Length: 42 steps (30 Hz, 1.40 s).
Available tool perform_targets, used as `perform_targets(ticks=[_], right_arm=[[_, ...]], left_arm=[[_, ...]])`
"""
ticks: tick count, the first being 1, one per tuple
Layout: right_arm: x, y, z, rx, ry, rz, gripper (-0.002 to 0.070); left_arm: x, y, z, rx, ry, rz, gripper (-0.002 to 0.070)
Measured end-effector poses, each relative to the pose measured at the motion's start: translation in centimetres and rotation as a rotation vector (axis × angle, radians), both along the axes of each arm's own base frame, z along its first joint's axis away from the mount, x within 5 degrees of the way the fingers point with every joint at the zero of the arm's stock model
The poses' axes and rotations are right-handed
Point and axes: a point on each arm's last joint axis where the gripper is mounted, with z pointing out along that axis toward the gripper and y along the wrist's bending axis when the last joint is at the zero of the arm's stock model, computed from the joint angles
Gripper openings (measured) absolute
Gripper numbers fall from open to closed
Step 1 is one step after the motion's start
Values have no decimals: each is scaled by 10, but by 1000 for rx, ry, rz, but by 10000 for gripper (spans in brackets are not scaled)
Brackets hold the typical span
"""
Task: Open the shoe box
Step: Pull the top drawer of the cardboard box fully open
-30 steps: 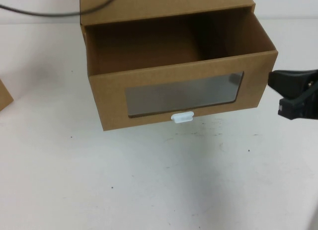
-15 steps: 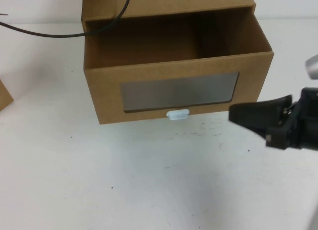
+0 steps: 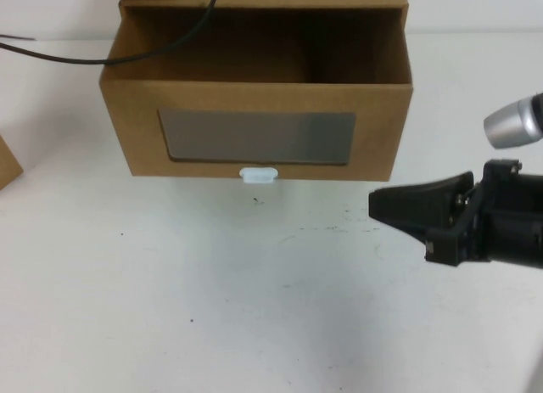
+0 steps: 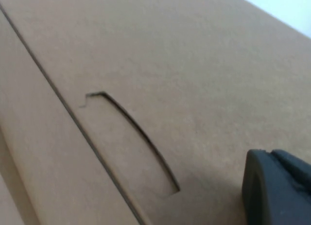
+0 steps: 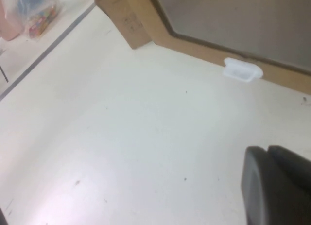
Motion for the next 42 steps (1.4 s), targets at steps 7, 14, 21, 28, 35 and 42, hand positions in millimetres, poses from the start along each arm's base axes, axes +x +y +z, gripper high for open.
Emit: perform_targets(ticks=[7, 14, 21, 28, 35, 42], right_arm=[[5, 0, 11, -1, -53, -26, -18], [3, 1, 10, 2, -48, 4, -18], [2, 2, 10, -13, -75, 29, -18], [3, 4, 8, -43, -110, 37, -18], [7, 24, -5, -129, -164, 78, -18], [9, 47, -12, -143, -143, 157, -18]], left_arm=[[5, -1, -1, -42, -32, 7, -7], [1, -3, 2, -45, -56, -34, -7], [-23, -4, 46, 0, -155, -100, -7], [-51, 2, 87, 58, -218, -72, -6], [-53, 5, 84, 111, -164, -50, -6], [-54, 2, 78, 123, -130, -94, -6]])
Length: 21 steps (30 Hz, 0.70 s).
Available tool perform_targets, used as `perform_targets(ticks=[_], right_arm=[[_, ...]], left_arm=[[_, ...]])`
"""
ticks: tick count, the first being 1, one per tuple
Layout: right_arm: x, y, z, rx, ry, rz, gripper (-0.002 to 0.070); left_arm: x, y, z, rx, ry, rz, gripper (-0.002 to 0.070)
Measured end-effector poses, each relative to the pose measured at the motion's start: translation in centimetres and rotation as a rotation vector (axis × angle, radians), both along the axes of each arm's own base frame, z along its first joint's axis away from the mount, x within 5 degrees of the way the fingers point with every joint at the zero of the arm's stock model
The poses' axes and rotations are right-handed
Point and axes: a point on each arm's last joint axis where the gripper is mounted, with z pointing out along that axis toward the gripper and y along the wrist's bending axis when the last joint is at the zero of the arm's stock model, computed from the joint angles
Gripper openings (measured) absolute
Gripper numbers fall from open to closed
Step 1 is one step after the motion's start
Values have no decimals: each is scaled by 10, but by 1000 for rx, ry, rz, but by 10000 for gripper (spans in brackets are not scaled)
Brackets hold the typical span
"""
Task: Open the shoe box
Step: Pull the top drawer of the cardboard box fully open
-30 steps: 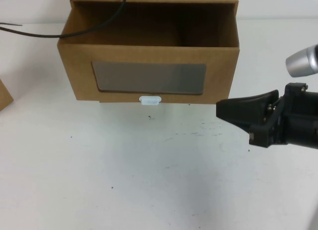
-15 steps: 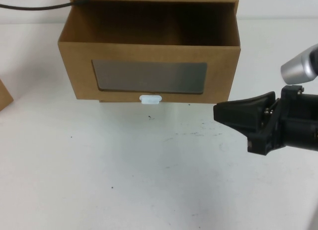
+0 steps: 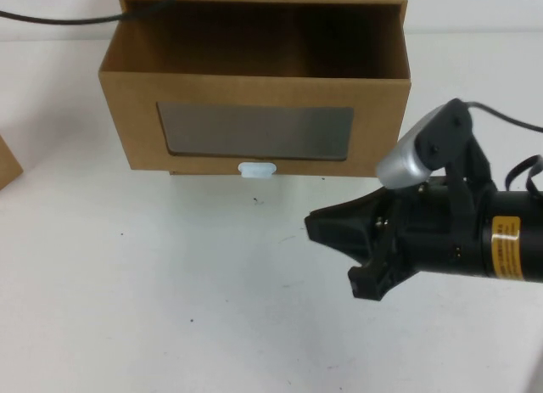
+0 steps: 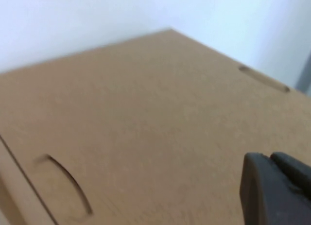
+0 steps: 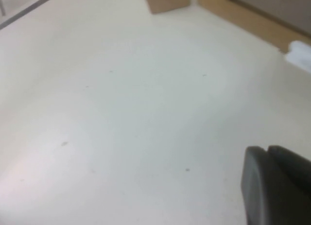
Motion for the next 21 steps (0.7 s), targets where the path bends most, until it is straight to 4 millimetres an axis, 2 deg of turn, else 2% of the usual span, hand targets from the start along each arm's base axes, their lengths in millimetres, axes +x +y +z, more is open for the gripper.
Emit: perform_targets(ticks=[10, 21], right_arm=[[-5, 9, 3, 109, 159, 48, -18], [-2, 11, -4, 85, 176, 51, -18]], left_arm=[[33, -10, -67, -13, 203, -103, -6], [41, -15, -75, -94, 214, -142, -6]])
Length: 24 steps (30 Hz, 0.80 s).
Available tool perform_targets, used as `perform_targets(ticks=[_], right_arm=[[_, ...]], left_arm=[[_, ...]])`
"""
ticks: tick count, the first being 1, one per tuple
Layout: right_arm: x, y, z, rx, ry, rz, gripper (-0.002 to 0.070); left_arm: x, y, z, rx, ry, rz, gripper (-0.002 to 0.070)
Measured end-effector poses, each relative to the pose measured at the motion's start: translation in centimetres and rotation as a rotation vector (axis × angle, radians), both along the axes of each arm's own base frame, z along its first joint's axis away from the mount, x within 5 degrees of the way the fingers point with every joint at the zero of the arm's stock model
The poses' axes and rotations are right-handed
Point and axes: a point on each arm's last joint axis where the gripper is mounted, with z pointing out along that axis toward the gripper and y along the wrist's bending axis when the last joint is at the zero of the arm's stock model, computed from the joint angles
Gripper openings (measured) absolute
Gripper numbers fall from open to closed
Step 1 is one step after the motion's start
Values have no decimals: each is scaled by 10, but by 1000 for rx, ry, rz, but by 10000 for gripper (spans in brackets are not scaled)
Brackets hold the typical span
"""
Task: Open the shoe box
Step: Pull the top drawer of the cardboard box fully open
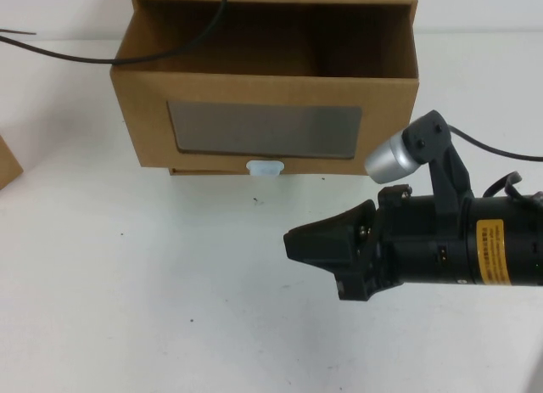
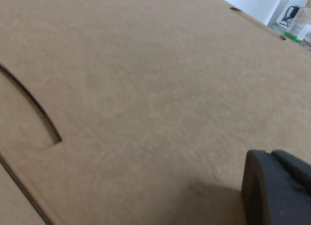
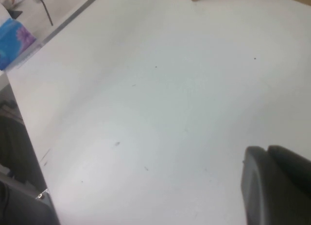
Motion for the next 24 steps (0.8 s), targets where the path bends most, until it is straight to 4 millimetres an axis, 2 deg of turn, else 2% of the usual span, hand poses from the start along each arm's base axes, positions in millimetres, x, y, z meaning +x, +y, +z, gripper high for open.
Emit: perform_targets(ticks=[16, 20, 24], right_arm=[[3, -1, -1, 0, 25, -45, -18], [2, -1, -1, -6, 22, -36, -18], [2, -1, -3, -25, 8, -21, -18]], left_arm=[[1, 0, 2, 24, -80, -9, -6], [-5, 6, 18, 121, -165, 55, -6], [-20, 16, 52, 224, -297, 146, -6]])
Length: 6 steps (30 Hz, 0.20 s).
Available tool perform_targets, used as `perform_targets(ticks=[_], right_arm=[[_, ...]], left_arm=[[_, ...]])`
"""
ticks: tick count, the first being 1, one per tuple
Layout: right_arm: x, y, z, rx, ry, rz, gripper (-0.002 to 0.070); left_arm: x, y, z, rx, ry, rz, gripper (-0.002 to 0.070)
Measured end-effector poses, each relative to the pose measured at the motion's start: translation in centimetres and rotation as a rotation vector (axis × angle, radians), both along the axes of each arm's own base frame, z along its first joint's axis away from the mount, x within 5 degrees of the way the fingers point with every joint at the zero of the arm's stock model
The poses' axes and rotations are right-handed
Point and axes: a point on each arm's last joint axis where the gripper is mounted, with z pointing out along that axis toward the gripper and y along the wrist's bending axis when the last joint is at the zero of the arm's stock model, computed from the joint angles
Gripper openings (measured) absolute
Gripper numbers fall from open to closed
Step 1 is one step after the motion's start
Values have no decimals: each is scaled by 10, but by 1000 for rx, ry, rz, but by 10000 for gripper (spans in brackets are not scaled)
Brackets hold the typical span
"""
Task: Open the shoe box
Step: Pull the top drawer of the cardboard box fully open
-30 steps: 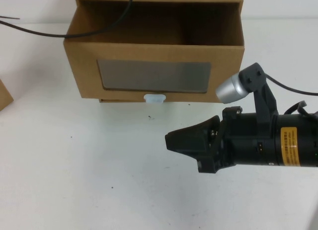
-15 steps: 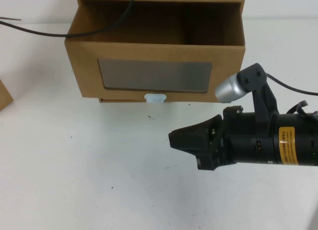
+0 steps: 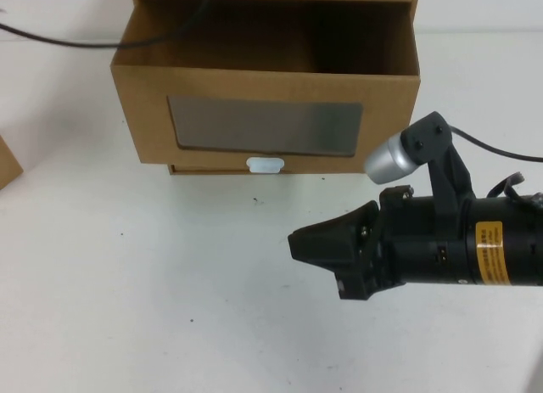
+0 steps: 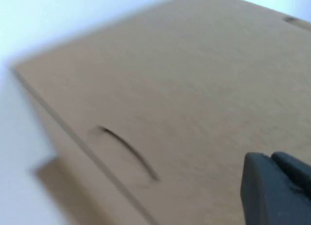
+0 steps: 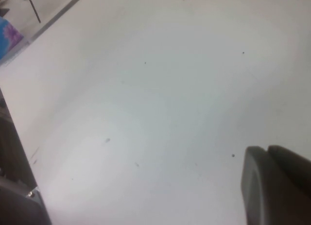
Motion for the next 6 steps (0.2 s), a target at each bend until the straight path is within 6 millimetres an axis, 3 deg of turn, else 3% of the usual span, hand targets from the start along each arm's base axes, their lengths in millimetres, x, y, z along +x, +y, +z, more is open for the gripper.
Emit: perform_targets(ticks=[6], right_arm=[[-1, 0, -1, -8, -4, 15, -18]], left_arm=[[-24, 6, 42, 174, -151, 220, -6]])
